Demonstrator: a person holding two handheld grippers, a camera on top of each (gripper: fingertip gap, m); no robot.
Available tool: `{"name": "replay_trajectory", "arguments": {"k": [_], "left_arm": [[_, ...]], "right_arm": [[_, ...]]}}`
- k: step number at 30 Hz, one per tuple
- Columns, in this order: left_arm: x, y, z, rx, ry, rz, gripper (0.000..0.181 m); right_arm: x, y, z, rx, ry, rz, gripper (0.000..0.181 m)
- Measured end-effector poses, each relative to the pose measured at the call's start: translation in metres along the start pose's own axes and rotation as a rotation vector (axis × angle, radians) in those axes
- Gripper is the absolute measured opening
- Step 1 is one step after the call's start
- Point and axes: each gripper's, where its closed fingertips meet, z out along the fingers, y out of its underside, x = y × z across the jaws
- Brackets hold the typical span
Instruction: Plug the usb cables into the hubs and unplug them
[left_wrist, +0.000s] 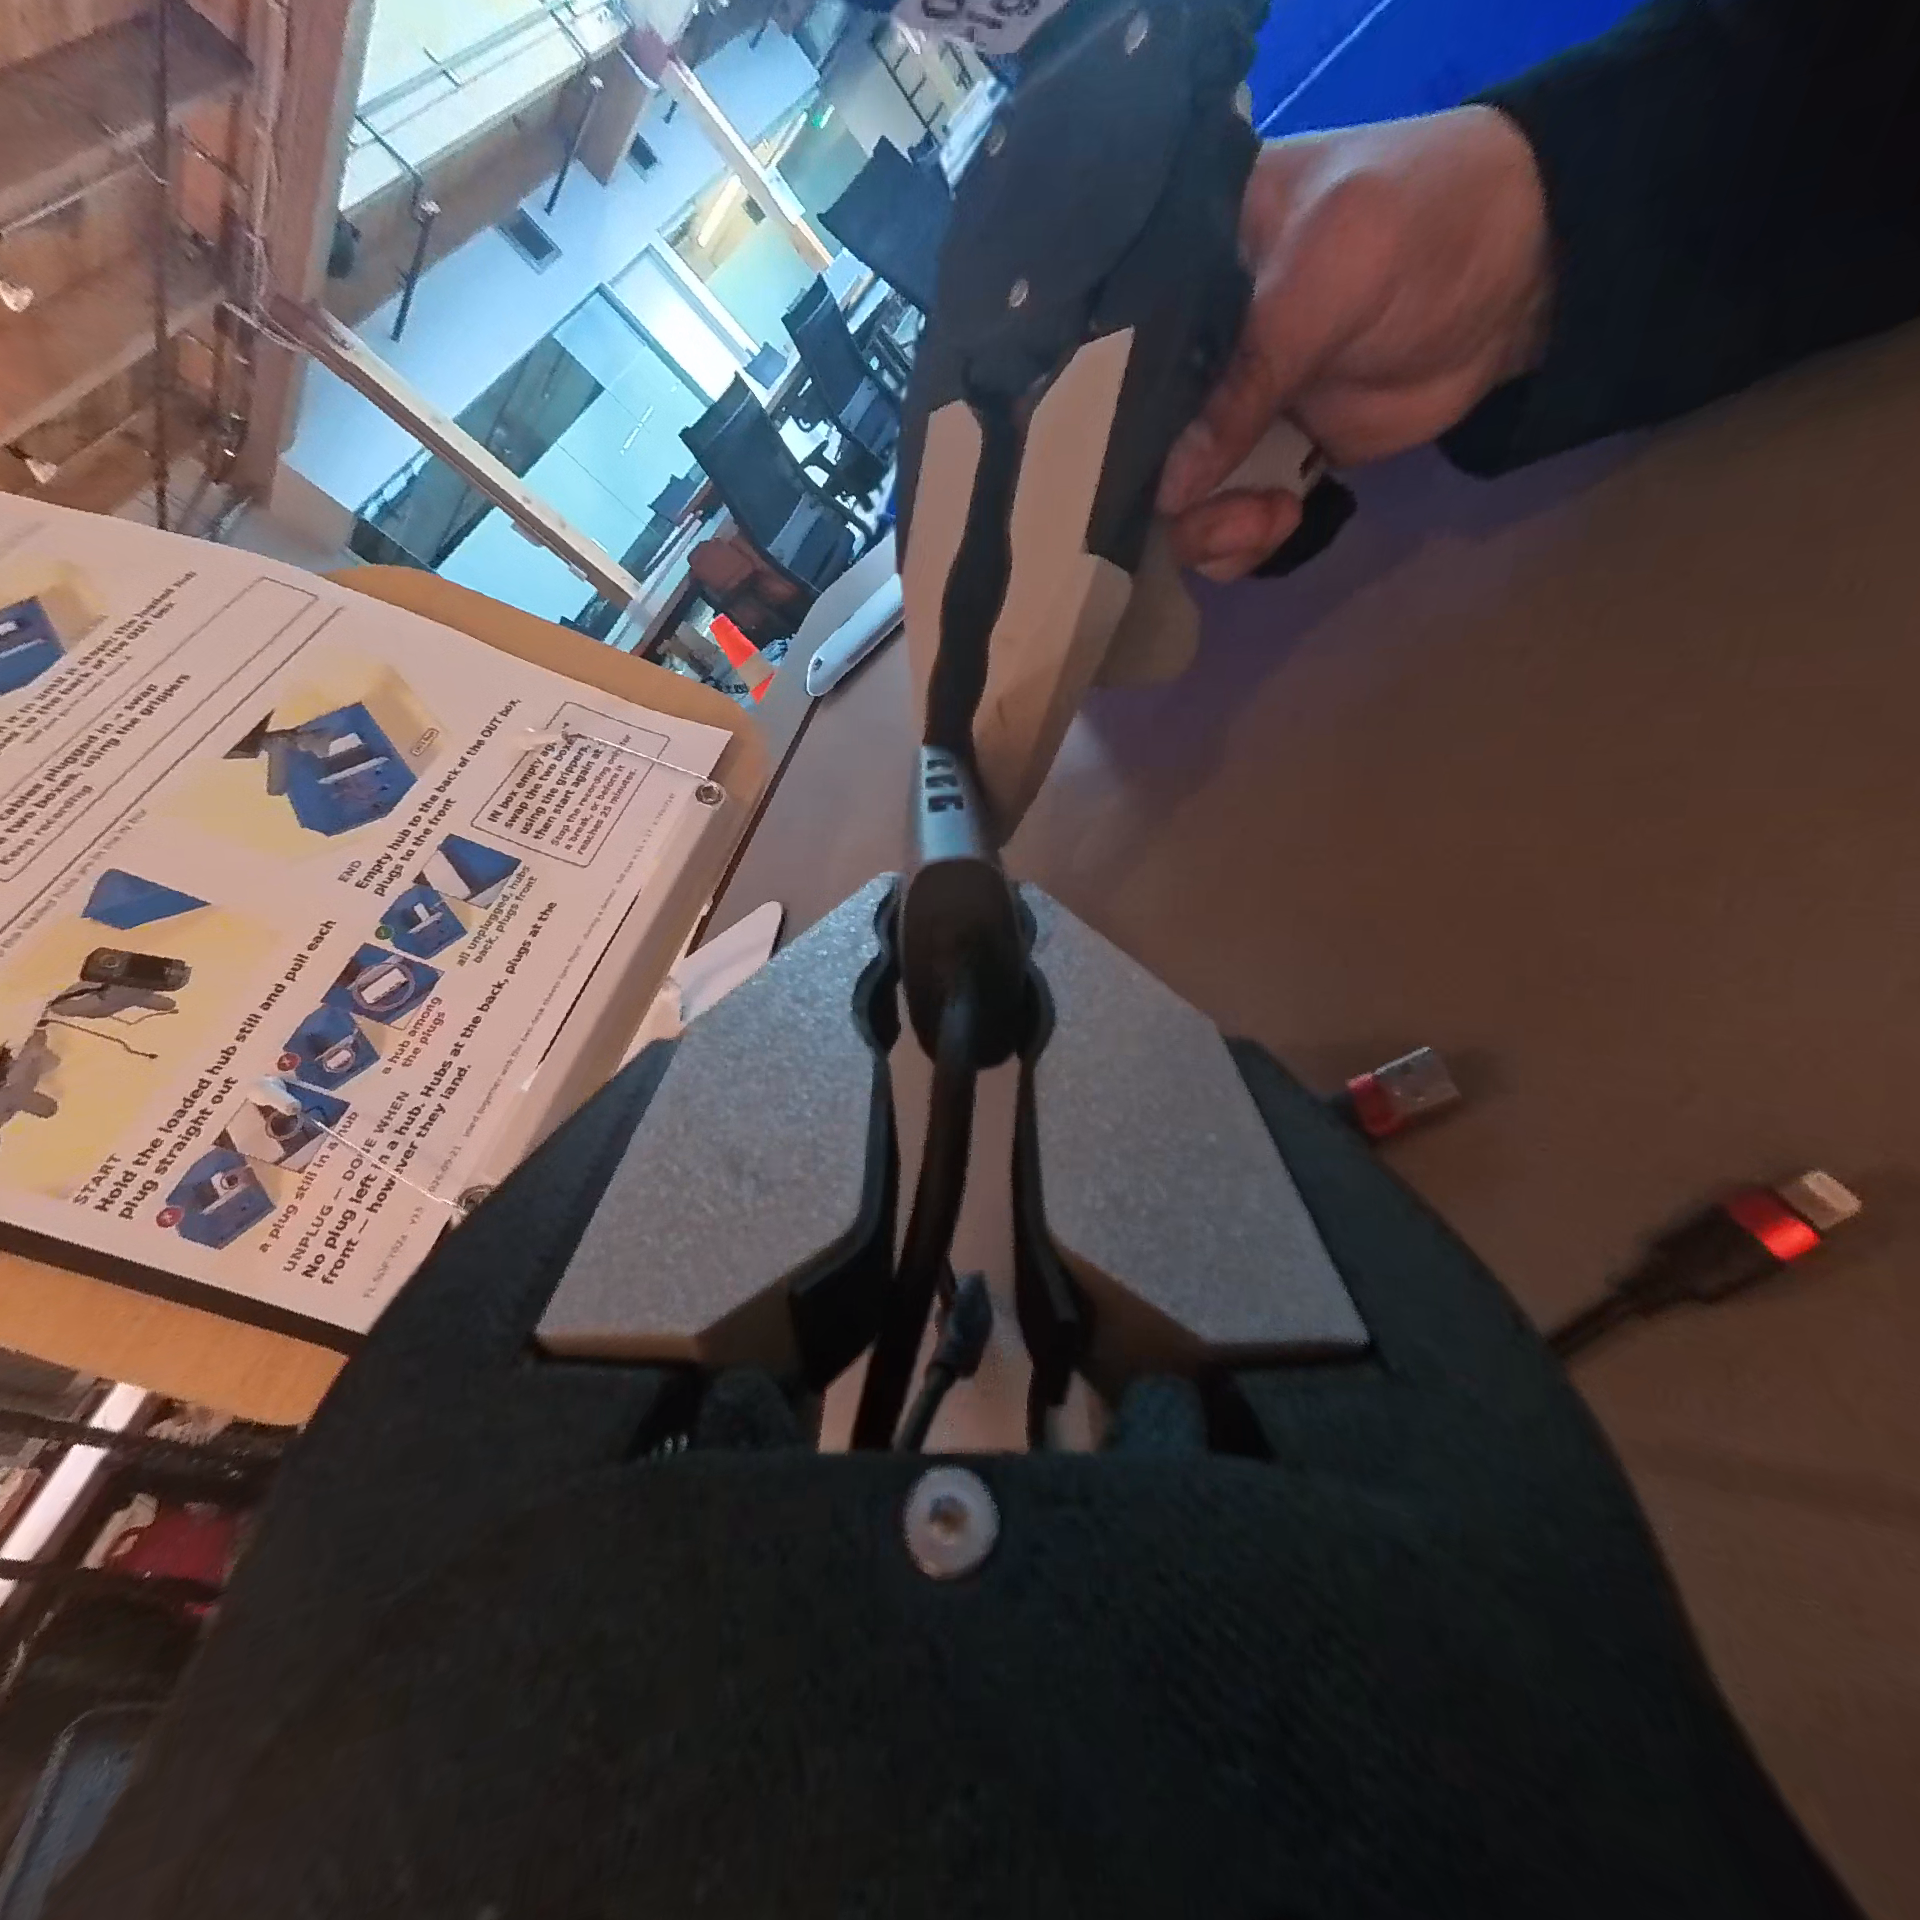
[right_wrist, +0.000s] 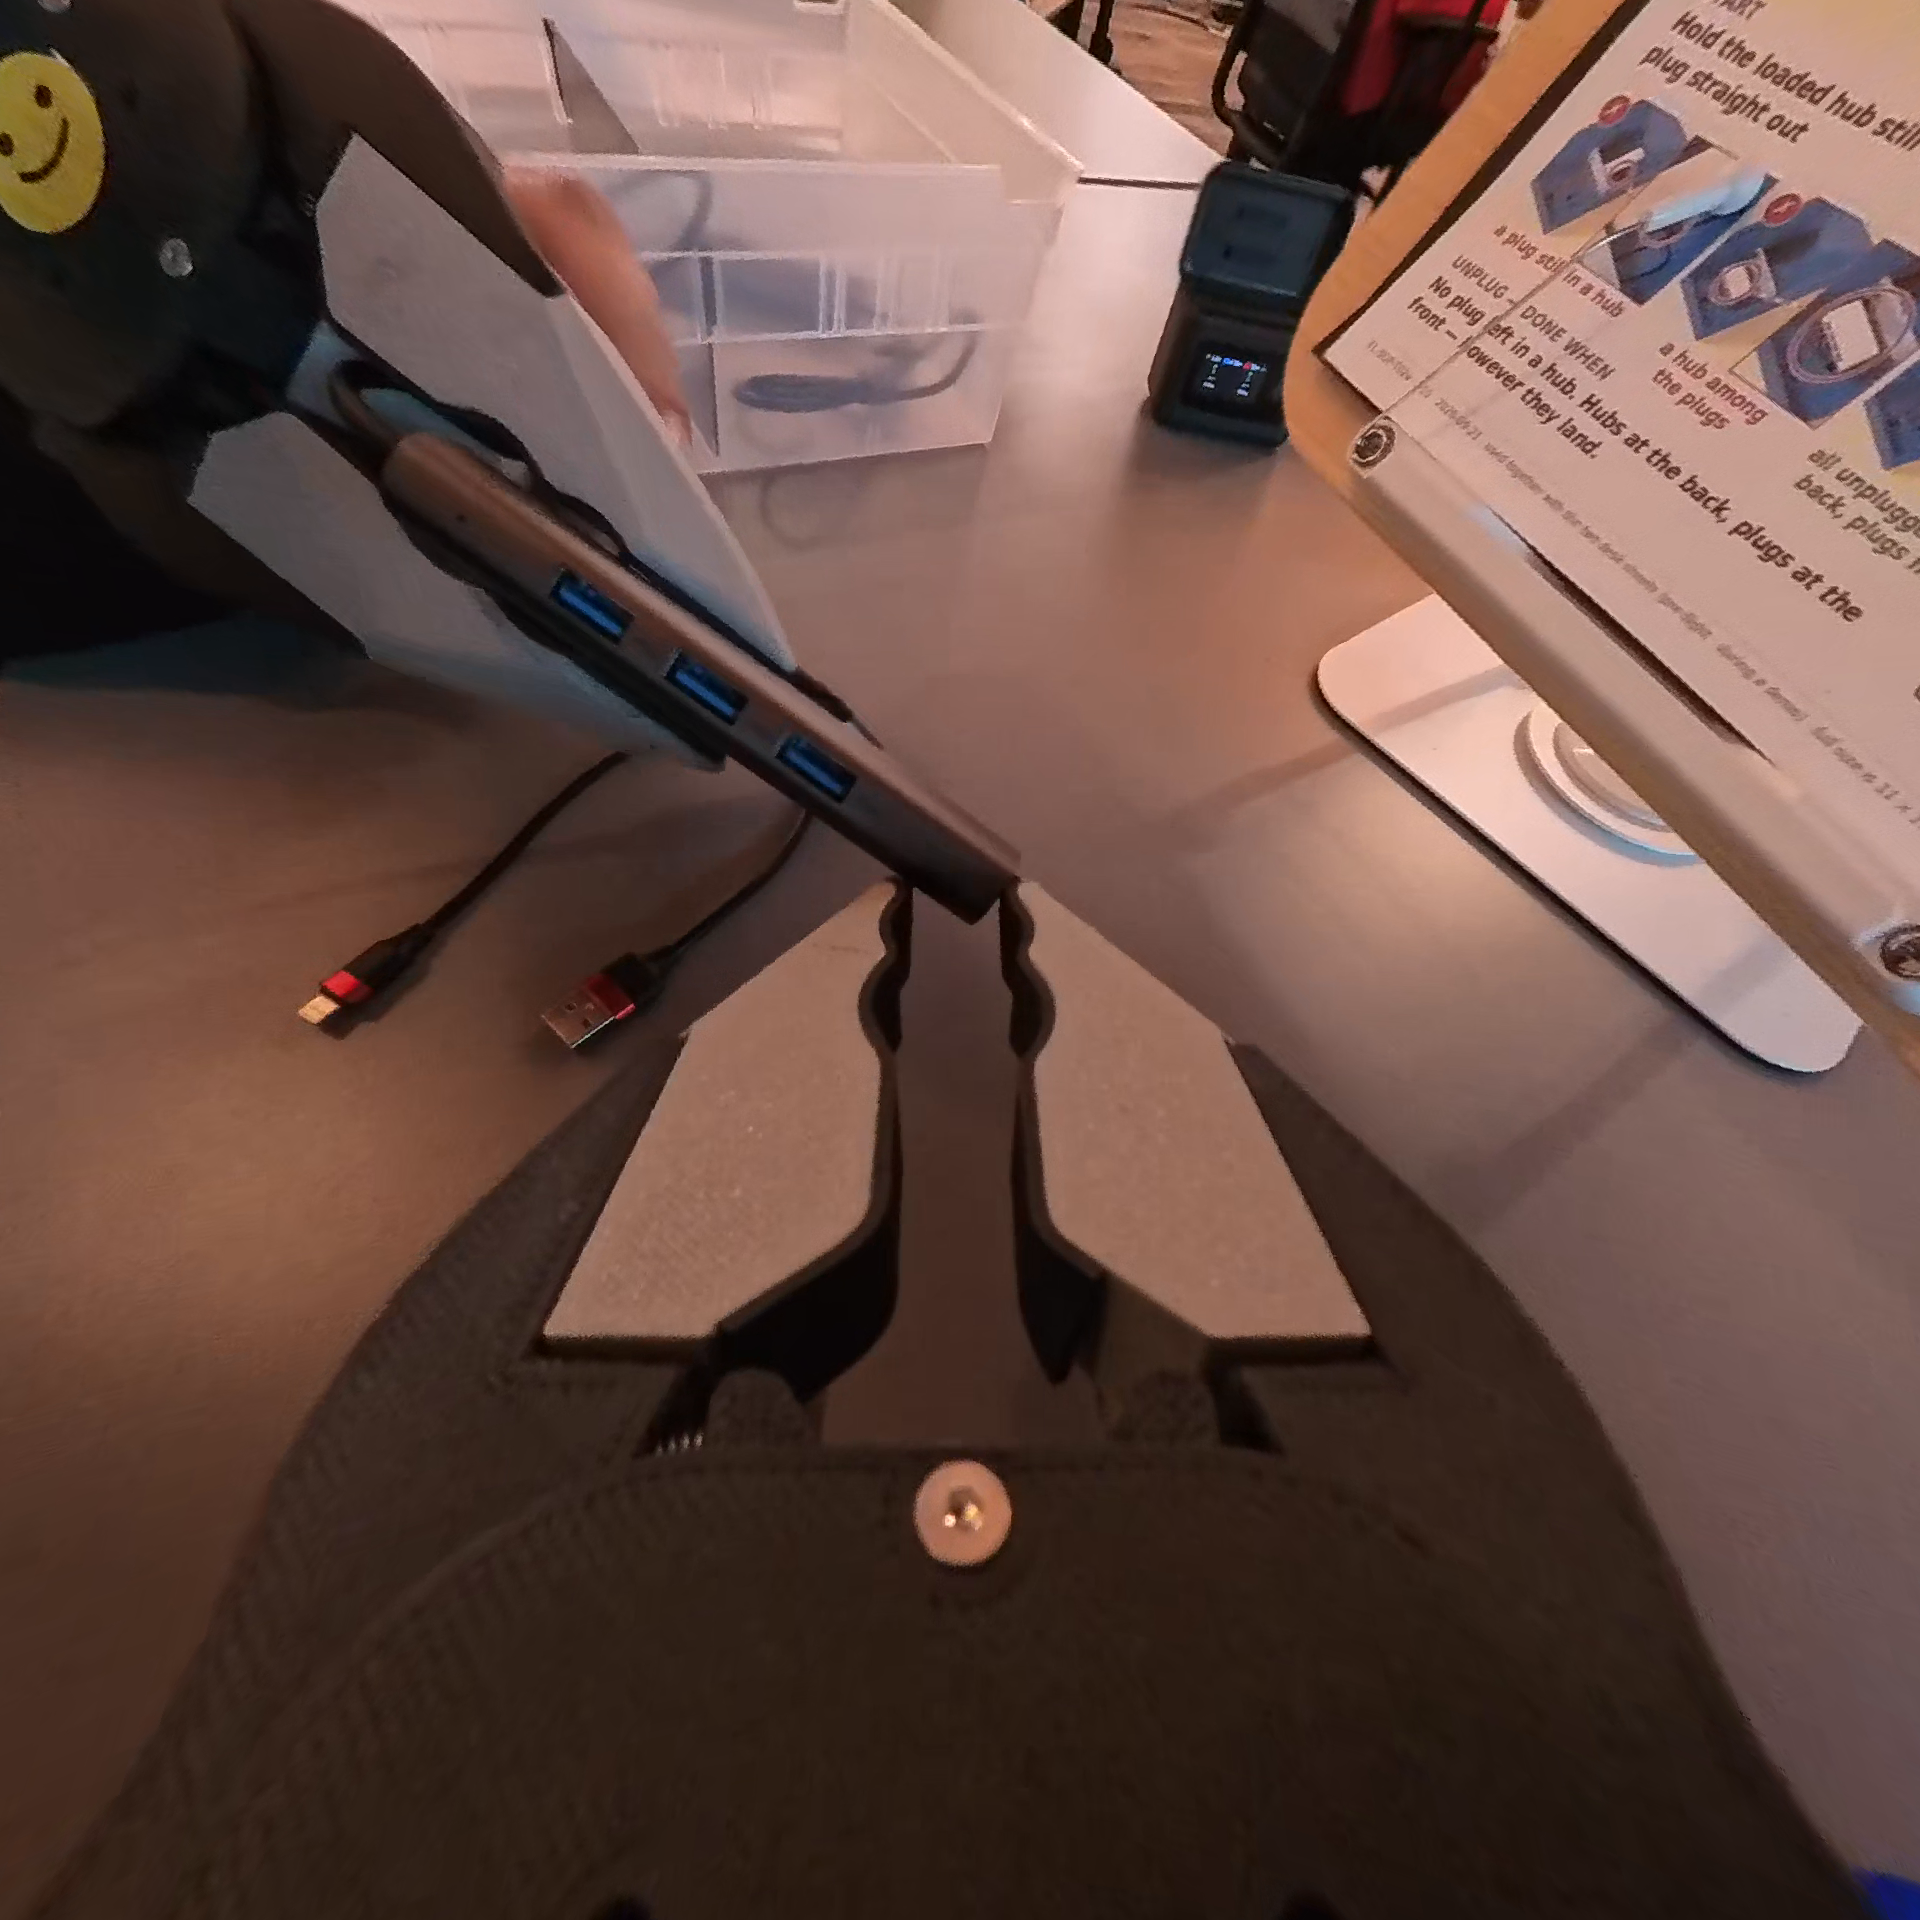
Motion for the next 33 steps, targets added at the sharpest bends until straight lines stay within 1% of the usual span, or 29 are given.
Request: {"name": "replay_trajectory", "arguments": {"k": [3, 8, 11, 14, 17, 19, 21, 22, 26, 29, 31, 32, 33], "left_arm": [[0.001, 0.003, 0.001, -0.014, -0.001, 0.011, 0.015], [0.000, 0.000, 0.001, 0.004, -0.007, 0.003, 0.015], [0.001, 0.001, 0.001, -0.001, -0.013, 0.039, 0.015], [0.001, 0.002, 0.001, -0.005, -0.003, 0.022, 0.014], [-0.008, 0.003, -0.001, -0.030, -0.063, 0.082, 0.015], [-0.022, 0.016, -0.001, -0.115, -0.148, 0.143, 0.015], [-0.033, 0.031, -0.003, -0.197, -0.218, 0.230, 0.015], [-0.036, 0.034, -0.004, -0.214, -0.237, 0.248, 0.015], [-0.043, 0.037, -0.003, -0.212, -0.278, 0.202, 0.015], [-0.050, 0.048, -0.005, -0.261, -0.306, 0.195, 0.015], [-0.053, 0.051, -0.005, -0.274, -0.315, 0.186, 0.015], [-0.054, 0.051, -0.006, -0.277, -0.319, 0.183, 0.015], [-0.054, 0.051, -0.006, -0.281, -0.320, 0.183, 0.015]], "right_arm": [[0.001, 0.003, 0.002, -0.019, 0.016, -0.015, 0.014], [-0.007, -0.004, 0.000, 0.021, -0.025, -0.014, 0.013], [-0.008, -0.002, 0.001, 0.005, -0.015, -0.040, 0.013], [-0.008, -0.002, 0.001, 0.008, -0.015, -0.048, 0.014], [-0.004, -0.008, 0.001, 0.043, -0.005, 0.006, 0.012], [-0.003, -0.004, 0.003, 0.032, -0.026, 0.064, 0.015], [-0.010, 0.005, 0.008, -0.010, -0.088, 0.101, 0.019], [-0.016, 0.008, 0.011, -0.033, -0.122, 0.112, 0.022], [-0.059, 0.012, 0.025, -0.101, -0.282, 0.097, 0.035], [-0.081, 0.029, 0.043, -0.221, -0.264, 0.004, 0.038], [-0.077, 0.048, 0.053, -0.340, -0.172, -0.078, 0.035], [-0.077, 0.047, 0.054, -0.340, -0.153, -0.095, 0.025], [-0.077, 0.049, 0.052, -0.358, -0.152, -0.108, 0.022]]}}
